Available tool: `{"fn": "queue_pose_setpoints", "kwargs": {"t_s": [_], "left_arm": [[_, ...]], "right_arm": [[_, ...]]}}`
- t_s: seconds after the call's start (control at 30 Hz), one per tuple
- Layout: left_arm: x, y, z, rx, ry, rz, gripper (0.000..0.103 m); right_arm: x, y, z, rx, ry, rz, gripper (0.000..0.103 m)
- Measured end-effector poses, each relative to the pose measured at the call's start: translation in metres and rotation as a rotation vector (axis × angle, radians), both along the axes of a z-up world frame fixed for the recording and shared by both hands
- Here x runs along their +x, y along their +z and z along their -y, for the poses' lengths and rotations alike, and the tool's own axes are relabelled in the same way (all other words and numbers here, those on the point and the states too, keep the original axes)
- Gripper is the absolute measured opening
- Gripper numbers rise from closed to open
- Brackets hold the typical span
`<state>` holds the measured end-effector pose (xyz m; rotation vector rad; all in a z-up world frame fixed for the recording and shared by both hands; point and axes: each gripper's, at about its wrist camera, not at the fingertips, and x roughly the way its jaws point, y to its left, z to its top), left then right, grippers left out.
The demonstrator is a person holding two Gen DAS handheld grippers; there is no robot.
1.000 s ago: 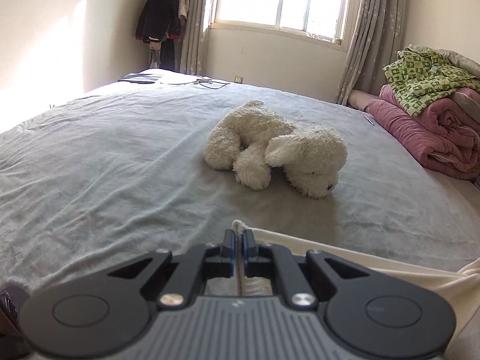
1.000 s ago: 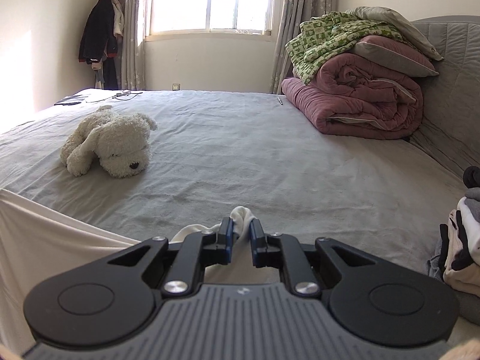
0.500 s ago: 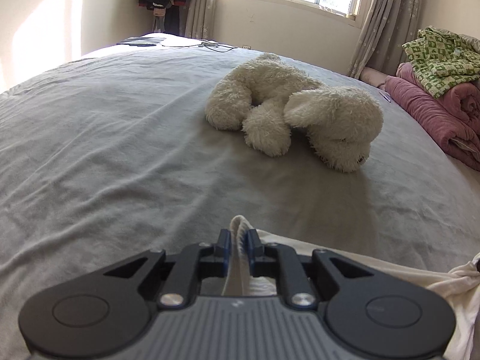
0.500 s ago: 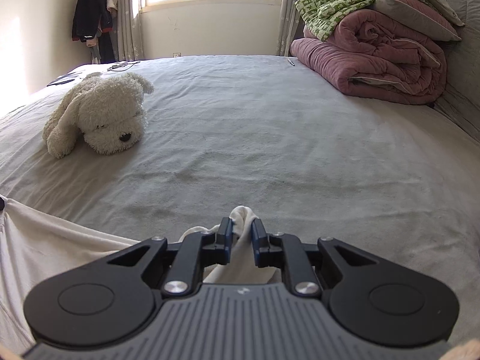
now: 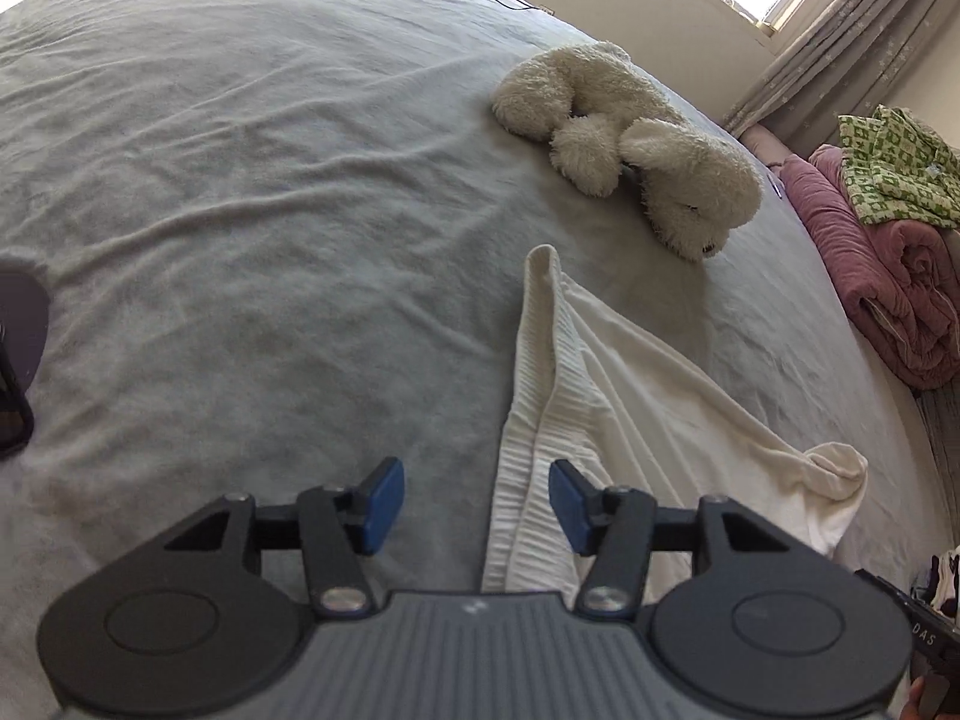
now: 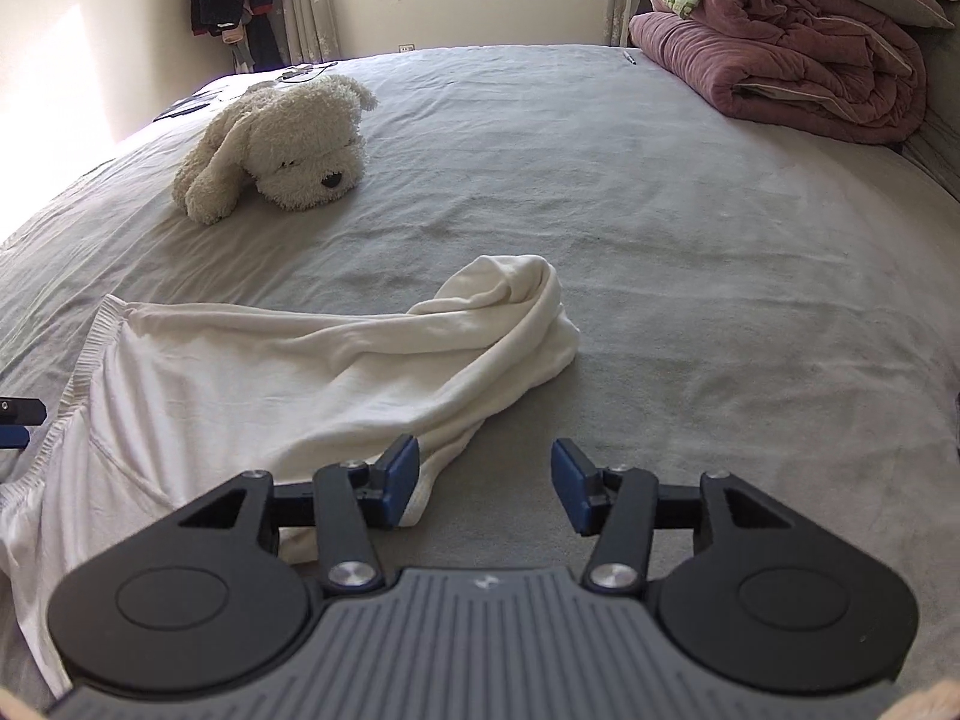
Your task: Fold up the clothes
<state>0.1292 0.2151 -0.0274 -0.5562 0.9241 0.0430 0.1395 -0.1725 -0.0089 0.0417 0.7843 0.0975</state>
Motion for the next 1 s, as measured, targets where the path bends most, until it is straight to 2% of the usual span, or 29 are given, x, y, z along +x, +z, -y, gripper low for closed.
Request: {"fn": "queue_pose_setpoints", "kwargs": {"t_s": [0.17,0.27,0.4,0.47,0.53,0.57,0.7,0.77,0.87,0.9,1.0], "left_arm": [[-0.046,-0.005,-0.016,-0.203,0.048,-0.027,0.055],[-0.062,-0.018,-0.014,-0.361,0.07,-0.028,0.055],[-0.073,-0.04,-0.005,-0.566,0.184,0.001,0.053],[-0.076,-0.051,0.002,-0.614,0.255,0.022,0.052],[-0.08,-0.06,0.008,-0.644,0.31,0.045,0.044],[-0.082,-0.063,0.009,-0.667,0.334,0.061,0.044],[-0.087,-0.073,0.01,-0.768,0.42,0.111,0.035],[-0.084,-0.075,0.008,-0.781,0.436,0.105,0.029],[-0.08,-0.074,0.009,-0.742,0.43,0.094,0.021],[-0.079,-0.073,0.01,-0.727,0.427,0.091,0.014],[-0.079,-0.066,0.012,-0.615,0.408,0.103,0.008]], "right_arm": [[-0.014,0.018,-0.019,0.029,0.063,-0.009,0.053],[-0.016,0.026,-0.037,0.031,0.108,-0.01,0.053],[-0.011,0.033,-0.064,0.028,0.163,-0.017,0.053],[-0.003,0.037,-0.081,0.023,0.2,-0.026,0.053],[0.007,0.04,-0.098,0.029,0.242,-0.035,0.053],[0.013,0.042,-0.106,0.041,0.266,-0.044,0.053],[0.046,0.04,-0.135,0.153,0.323,-0.114,0.053],[0.063,0.035,-0.148,0.197,0.331,-0.152,0.053],[0.087,0.029,-0.171,0.219,0.336,-0.18,0.053],[0.094,0.027,-0.178,0.222,0.337,-0.187,0.053],[0.113,0.022,-0.201,0.229,0.342,-0.204,0.053]]}}
